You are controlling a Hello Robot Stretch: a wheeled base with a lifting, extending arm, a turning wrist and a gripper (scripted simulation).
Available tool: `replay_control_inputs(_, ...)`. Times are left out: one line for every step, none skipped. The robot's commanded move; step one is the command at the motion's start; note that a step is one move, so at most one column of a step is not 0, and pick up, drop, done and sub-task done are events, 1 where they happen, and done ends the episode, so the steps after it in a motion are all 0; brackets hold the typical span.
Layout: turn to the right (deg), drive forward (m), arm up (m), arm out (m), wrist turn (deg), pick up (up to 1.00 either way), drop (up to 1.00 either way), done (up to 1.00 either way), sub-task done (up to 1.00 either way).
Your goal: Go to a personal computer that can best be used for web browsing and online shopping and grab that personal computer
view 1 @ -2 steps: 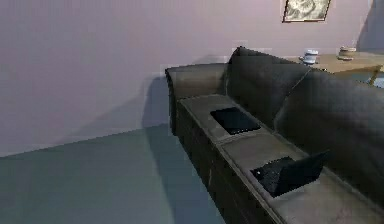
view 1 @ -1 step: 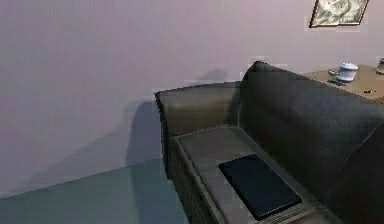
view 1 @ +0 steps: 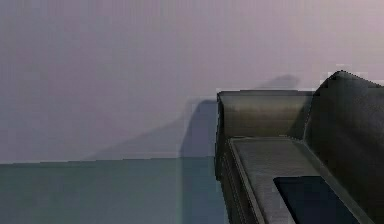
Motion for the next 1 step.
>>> replay_control_inputs(0.0, 0.0, 0.5, 0.0, 0.0, 0.0, 0.0, 0.0, 0.0)
